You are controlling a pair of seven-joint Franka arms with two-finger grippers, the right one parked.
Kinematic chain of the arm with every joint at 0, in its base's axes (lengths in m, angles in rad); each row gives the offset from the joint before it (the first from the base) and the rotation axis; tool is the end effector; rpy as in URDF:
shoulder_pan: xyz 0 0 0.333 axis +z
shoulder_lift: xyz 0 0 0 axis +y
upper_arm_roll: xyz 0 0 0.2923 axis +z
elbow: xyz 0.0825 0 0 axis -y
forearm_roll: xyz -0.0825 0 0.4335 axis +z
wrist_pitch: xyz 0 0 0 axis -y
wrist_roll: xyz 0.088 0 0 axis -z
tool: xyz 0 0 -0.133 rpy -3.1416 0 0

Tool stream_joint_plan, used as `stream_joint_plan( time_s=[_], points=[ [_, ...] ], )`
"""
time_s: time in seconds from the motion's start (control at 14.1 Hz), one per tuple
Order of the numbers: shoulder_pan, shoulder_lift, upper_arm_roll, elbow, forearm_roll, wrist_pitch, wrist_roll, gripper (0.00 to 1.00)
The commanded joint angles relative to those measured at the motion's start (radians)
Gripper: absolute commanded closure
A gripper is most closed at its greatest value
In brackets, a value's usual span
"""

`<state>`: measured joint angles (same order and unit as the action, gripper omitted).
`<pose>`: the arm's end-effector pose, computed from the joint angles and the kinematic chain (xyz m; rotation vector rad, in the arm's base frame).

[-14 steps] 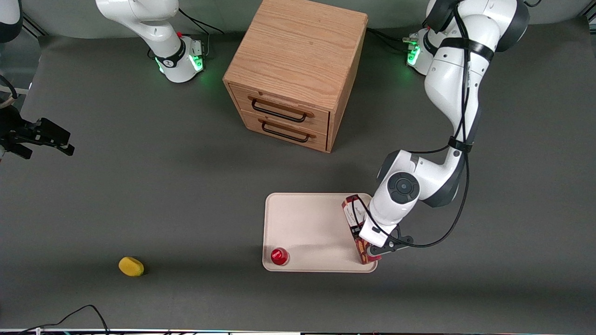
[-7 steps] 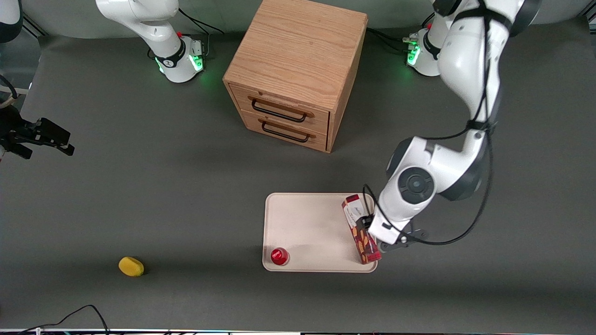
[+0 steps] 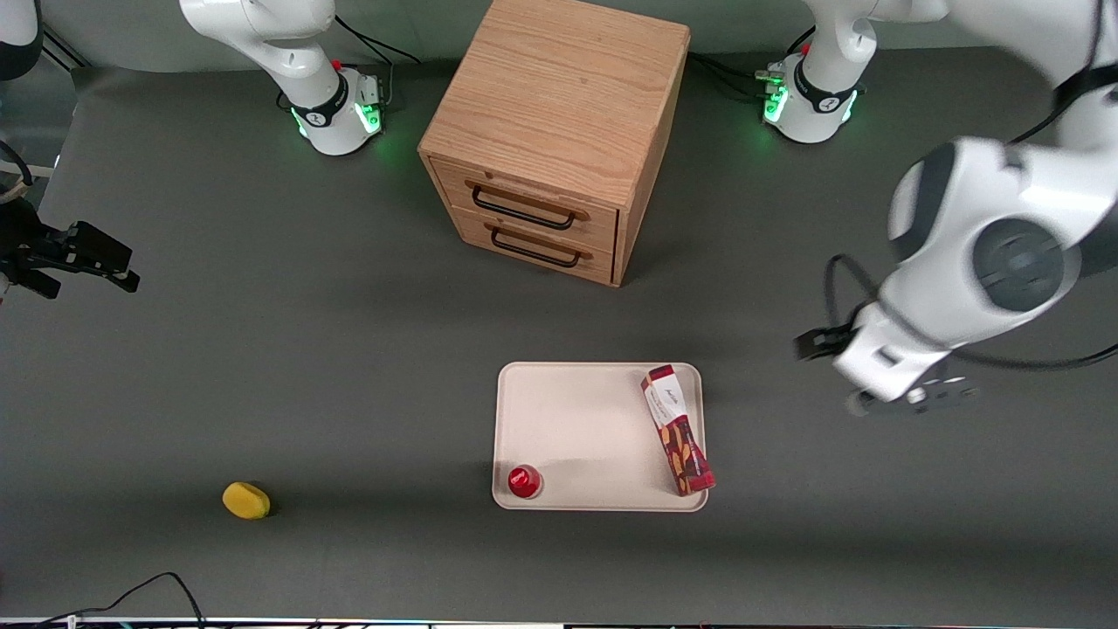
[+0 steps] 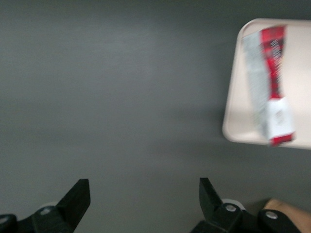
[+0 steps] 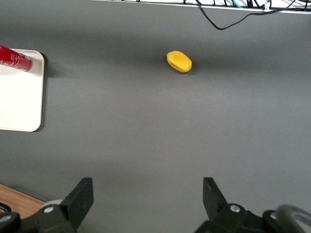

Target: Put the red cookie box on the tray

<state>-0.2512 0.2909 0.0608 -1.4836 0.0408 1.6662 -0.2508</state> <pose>0.6652 -0.1267 0.4412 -3.0572 -0.0806 0.1416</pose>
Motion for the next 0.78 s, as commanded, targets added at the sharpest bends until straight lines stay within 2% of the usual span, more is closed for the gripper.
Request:
stream_joint_plan(
  time_s=[0.0, 0.35, 0.71],
  points=[
    [-0.008, -0.203, 0.117, -0.222, -0.016, 0.018, 0.155, 0.0],
    [-0.01, -0.266, 0.298, -0.256, -0.012, -0.01, 0.35, 0.0],
    [-0.01, -0.263, 0.31, -0.244, -0.016, -0.02, 0.34, 0.0]
  ],
)
